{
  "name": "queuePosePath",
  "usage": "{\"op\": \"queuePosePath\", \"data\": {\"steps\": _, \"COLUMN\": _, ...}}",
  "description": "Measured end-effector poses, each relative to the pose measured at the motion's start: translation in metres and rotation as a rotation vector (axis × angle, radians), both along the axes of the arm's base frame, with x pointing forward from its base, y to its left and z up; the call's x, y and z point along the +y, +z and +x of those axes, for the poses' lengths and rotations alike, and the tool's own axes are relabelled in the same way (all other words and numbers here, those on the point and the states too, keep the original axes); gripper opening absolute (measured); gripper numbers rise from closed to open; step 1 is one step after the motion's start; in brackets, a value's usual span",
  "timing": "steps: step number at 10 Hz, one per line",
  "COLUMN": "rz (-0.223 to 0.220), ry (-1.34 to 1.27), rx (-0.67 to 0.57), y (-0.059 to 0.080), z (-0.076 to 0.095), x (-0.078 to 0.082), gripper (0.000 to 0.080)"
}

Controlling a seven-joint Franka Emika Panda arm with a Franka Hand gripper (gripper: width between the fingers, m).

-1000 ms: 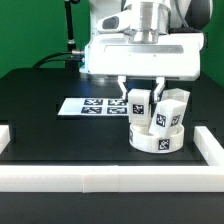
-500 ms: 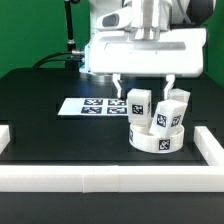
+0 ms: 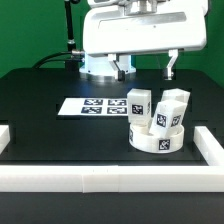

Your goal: Assemble stool

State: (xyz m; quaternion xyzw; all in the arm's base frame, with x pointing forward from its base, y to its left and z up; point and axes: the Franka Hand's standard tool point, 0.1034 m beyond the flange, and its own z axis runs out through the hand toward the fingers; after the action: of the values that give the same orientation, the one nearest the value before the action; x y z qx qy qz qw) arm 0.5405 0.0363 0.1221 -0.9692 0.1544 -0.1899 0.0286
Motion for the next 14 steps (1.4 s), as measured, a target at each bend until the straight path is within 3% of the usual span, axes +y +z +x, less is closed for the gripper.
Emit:
{"op": "queuePosePath", "data": {"steps": 4, "rz": 0.025, "ry": -0.004, "rx": 0.058, "y": -0.004, "z": -0.003, "x": 0.001, "gripper": 0.0649}}
{"op": "queuePosePath", "data": {"steps": 6, "rz": 0.083, "ry": -0.03, "rx": 0.198, "y": -0.012, "z": -0.011, "x": 0.002, "gripper": 0.0649}}
{"op": "queuePosePath", "data": {"steps": 8, "rz": 0.125, "ry": 0.021, "rx": 0.331, "y": -0.013, "z": -0.013, "x": -0.009, "gripper": 0.0649}}
{"op": "queuePosePath", "data": {"steps": 10, "rz": 0.191, "ry": 0.019, "rx": 0.478, "y": -0.012, "z": -0.014, "x": -0.009, "gripper": 0.0649}}
{"op": "queuePosePath", "data": {"steps": 13, "rz": 0.182, "ry": 0.005, "rx": 0.476, "y": -0.016, "z": -0.013, "x": -0.011, "gripper": 0.0649}}
{"op": "queuePosePath", "data": {"steps": 14, "rz": 0.157, "ry": -0.006, "rx": 0.473, "y": -0.021, "z": -0.016, "x": -0.011, "gripper": 0.0649}}
